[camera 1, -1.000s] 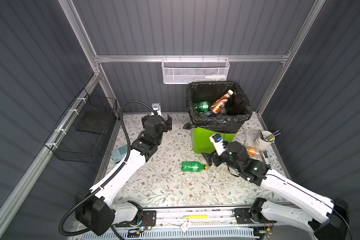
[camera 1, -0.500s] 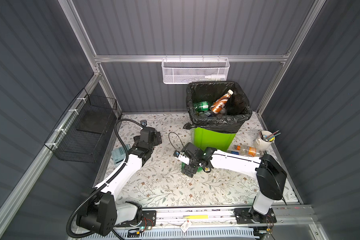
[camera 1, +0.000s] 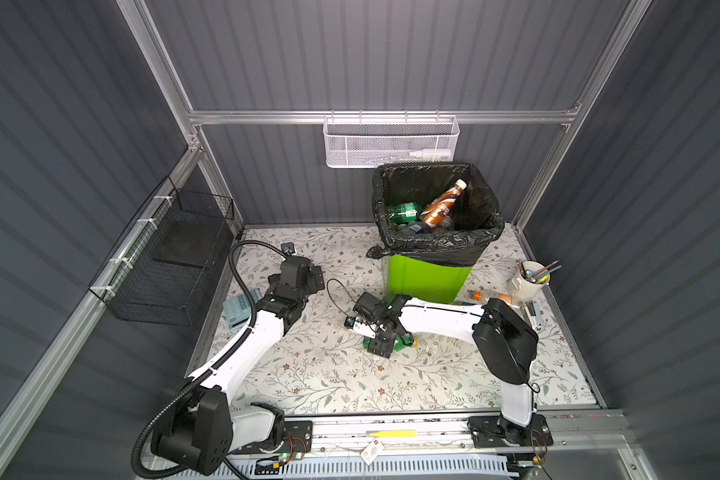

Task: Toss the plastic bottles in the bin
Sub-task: 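Lower the right gripper onto the lying green bottle while the left arm withdraws, then close the right gripper on the green bottle and lift it over the bin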

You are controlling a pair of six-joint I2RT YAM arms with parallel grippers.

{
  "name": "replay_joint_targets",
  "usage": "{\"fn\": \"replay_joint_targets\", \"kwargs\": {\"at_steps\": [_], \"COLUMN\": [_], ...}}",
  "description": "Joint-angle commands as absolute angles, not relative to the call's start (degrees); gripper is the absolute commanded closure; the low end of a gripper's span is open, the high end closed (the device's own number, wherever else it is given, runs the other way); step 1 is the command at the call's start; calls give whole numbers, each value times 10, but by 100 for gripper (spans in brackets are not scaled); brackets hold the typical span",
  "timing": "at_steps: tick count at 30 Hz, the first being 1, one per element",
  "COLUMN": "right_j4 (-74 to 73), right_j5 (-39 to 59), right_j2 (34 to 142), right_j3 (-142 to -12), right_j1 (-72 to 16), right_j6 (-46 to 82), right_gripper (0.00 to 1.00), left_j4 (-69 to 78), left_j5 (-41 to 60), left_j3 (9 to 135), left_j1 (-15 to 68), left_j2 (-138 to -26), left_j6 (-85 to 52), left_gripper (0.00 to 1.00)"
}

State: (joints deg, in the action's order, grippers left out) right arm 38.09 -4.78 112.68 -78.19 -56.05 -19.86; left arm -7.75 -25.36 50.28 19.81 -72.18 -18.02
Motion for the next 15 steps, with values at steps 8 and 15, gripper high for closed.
{"fn": "replay_joint_targets", "kwargs": {"at_steps": [8,15], "right_j4": [363,290], "right_j5": [0,-109], "right_j2": [994,799], "right_j3": [-794,-842], "right_j1": [-546,-537], "right_j6": [-174,-225], "right_gripper": [51,49], "left_j4": [-83,-75], "left_j5": [-251,-240], "left_j3": [497,494], "left_j1": [196,195], "left_j2": [-699,-706], "left_j6": [-187,-190], "left_gripper": [0,0]}}
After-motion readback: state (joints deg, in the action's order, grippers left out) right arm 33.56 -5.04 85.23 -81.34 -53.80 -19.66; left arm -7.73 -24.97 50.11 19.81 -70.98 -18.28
